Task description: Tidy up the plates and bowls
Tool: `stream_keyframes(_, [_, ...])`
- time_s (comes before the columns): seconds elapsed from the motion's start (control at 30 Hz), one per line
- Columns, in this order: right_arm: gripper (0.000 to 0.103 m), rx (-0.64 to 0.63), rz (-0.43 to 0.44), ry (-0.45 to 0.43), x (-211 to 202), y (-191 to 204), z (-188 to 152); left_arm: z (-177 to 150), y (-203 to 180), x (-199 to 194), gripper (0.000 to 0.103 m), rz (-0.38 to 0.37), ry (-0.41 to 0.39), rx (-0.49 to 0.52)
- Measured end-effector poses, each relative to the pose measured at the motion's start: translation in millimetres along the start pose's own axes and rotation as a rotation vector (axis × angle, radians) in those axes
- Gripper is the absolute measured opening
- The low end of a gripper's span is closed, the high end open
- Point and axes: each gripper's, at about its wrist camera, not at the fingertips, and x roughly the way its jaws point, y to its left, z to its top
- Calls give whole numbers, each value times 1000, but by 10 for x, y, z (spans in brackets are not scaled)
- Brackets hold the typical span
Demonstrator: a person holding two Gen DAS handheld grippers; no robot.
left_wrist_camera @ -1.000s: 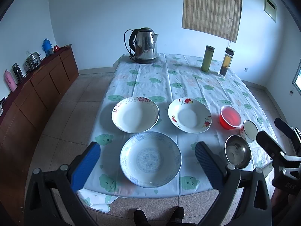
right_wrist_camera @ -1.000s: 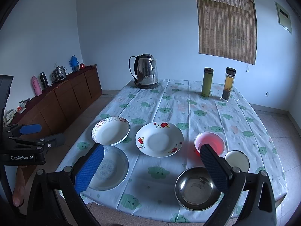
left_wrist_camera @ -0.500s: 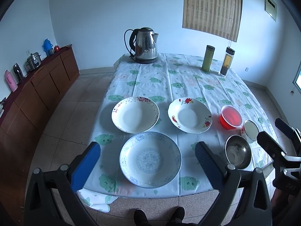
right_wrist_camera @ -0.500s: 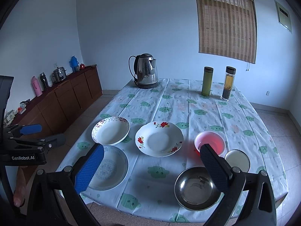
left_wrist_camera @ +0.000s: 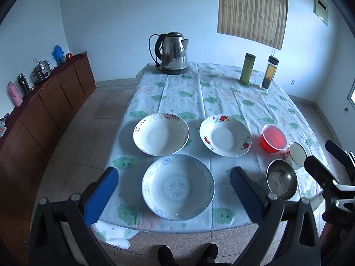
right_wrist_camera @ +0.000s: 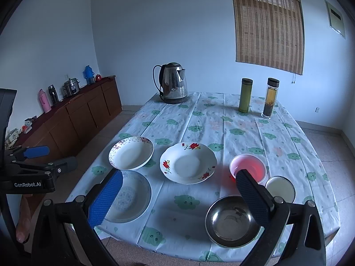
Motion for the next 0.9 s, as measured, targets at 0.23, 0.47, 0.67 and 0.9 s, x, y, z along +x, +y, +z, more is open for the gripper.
stream_keyframes(0.23, [102,-1,4,2,9,-15,-8,-5,9,5,102,0,0,1])
stream_keyframes(0.47, [102,-4,15,4,30,-60,-1,-41,39,79,102,8,1,-6])
stream_keyframes(0.67, [102,-9,27,7,57,-102,9,-42,45,87,102,15,7,-8])
stream_keyframes(0.9, [102,-65,64,18,112,-89,1,-35,-75,77,102,45,33,-29])
